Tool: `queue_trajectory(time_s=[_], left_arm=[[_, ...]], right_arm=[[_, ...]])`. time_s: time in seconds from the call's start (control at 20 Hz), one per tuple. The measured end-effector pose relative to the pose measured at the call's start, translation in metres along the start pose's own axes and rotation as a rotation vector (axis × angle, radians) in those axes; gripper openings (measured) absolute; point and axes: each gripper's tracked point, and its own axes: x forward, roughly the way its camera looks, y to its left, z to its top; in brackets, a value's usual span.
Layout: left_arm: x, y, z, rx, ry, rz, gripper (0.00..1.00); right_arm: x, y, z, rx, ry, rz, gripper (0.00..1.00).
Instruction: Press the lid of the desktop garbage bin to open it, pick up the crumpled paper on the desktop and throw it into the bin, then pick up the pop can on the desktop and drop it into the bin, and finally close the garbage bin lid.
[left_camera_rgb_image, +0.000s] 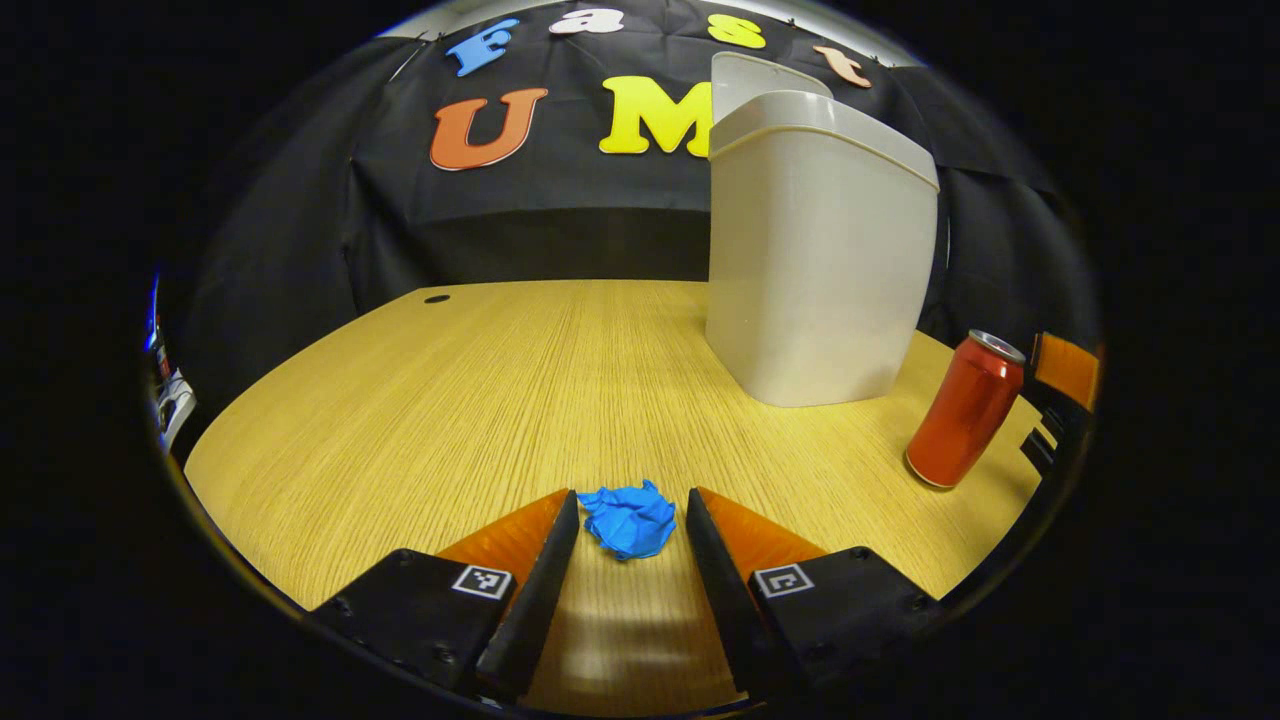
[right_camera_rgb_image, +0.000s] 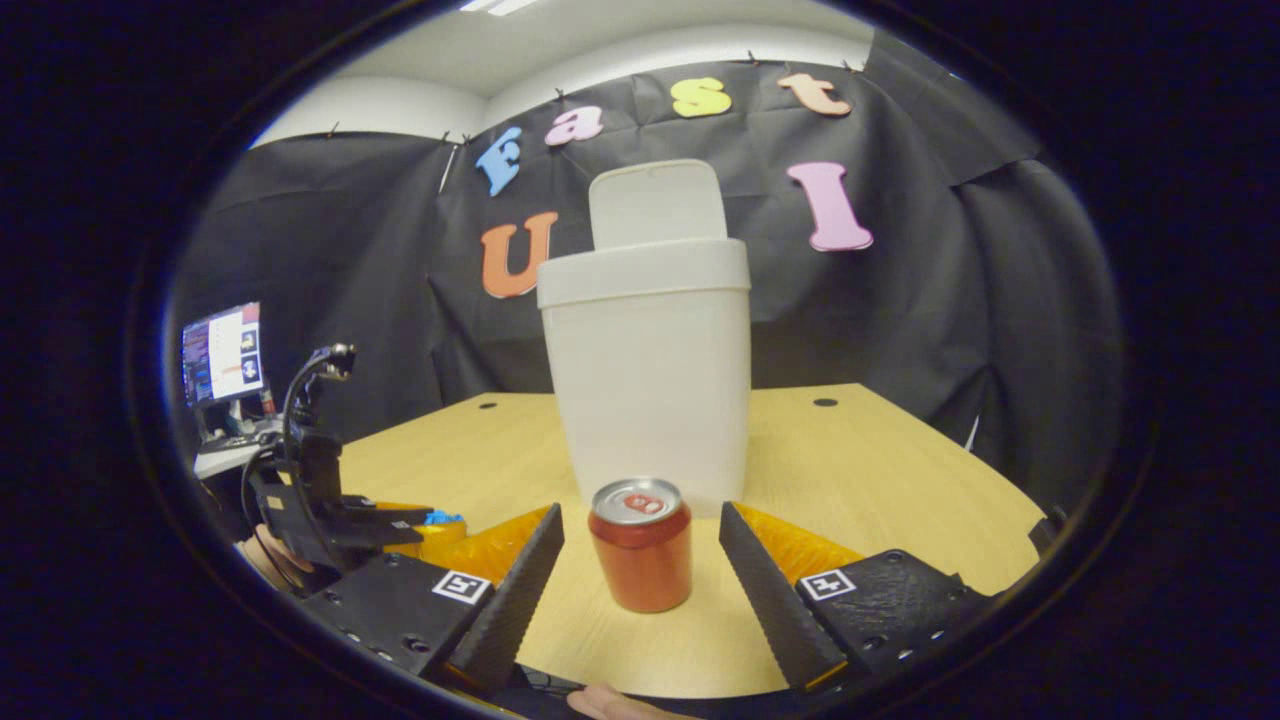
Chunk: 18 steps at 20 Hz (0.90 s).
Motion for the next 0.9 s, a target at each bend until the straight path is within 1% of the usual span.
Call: queue_trajectory(time_s=[0.15, 0.2, 0.25, 0.3, 0.45, 0.55, 0.6, 0.65, 0.7, 0.75, 0.8, 0.85, 0.9], left_arm=[[0.0, 0.0, 0.0, 0.034, -0.029, 0.011, 0.69], [0.001, 0.0, 0.0, 0.031, -0.037, 0.015, 0.67], [0.001, 0.001, 0.0, 0.027, -0.047, 0.021, 0.64], [0.001, 0.0, -0.001, 0.028, -0.054, 0.026, 0.63], [-0.001, 0.0, -0.002, 0.022, -0.086, 0.045, 0.63], [-0.002, 0.0, -0.003, 0.036, -0.136, 0.081, 0.61], [-0.004, 0.0, -0.002, 0.056, -0.154, 0.103, 0.6], [-0.003, -0.001, -0.002, 0.078, -0.158, 0.122, 0.6], [-0.005, -0.002, -0.003, 0.088, -0.16, 0.136, 0.6], [-0.005, -0.002, -0.002, 0.084, -0.167, 0.141, 0.57], [-0.005, -0.001, -0.001, 0.072, -0.173, 0.137, 0.55], [-0.004, -0.001, 0.0, 0.052, -0.176, 0.13, 0.52], [-0.002, 0.001, 0.001, 0.026, -0.184, 0.124, 0.51]], right_arm=[[0.011, -0.002, -0.024, -0.037, 0.054, -0.01, 0.96], [0.016, -0.006, -0.031, -0.051, 0.065, -0.031, 0.93], [0.02, -0.013, -0.035, -0.061, 0.07, -0.06, 0.93], [0.024, -0.019, -0.036, -0.064, 0.07, -0.075, 0.96], [0.039, -0.016, -0.043, -0.055, 0.077, -0.054, 0.96], [0.046, -0.01, -0.048, -0.054, 0.094, -0.026, 0.93], [0.048, -0.01, -0.048, -0.055, 0.092, -0.024, 0.95], [0.048, -0.012, -0.048, -0.056, 0.086, -0.026, 0.92], [0.049, -0.012, -0.048, -0.061, 0.078, -0.025, 0.82], [0.048, -0.011, -0.05, -0.072, 0.071, -0.022, 0.8], [0.047, -0.01, -0.05, -0.082, 0.062, -0.018, 0.8], [0.045, -0.012, -0.049, -0.087, 0.053, -0.015, 0.8], [0.043, -0.01, -0.048, -0.089, 0.041, -0.01, 0.79]])
